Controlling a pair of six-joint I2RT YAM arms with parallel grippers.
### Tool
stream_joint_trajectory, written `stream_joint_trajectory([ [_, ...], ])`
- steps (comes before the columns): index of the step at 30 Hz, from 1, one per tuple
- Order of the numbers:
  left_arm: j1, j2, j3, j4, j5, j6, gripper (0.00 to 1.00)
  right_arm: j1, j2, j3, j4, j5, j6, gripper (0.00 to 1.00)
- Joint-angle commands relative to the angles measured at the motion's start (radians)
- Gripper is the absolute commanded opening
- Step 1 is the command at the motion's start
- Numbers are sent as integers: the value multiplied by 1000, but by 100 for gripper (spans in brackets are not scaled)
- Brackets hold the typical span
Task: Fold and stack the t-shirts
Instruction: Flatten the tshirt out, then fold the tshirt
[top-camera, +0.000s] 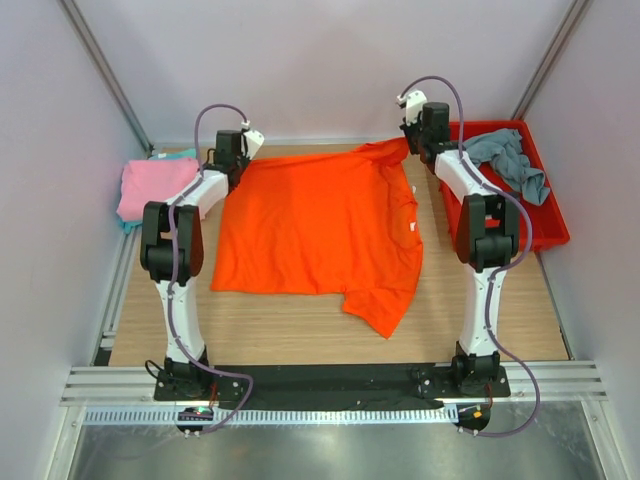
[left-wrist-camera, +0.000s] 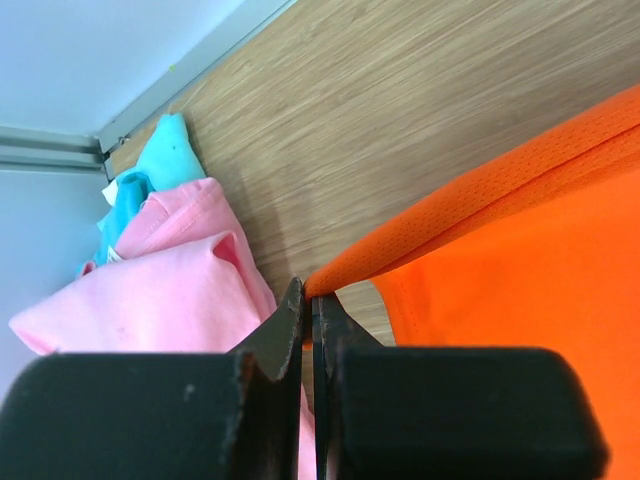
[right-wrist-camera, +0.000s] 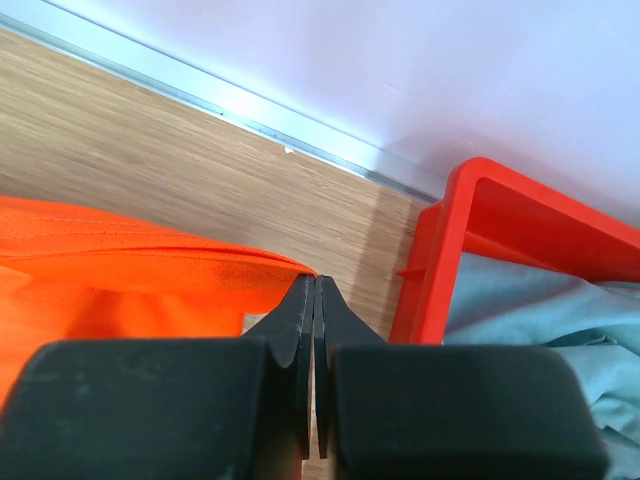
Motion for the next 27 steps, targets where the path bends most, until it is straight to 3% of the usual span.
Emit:
stream_joint_trajectory([
  [1, 10, -3, 15, 32, -36, -11, 0, 0, -18, 34, 58, 36, 23, 1],
  [16, 12, -256, -238, 37, 35, -8, 0, -4, -320, -307, 77, 42, -25, 1],
  [27, 10, -342, -336, -5, 79, -32, 0, -4, -452, -431, -63, -12, 20, 1],
])
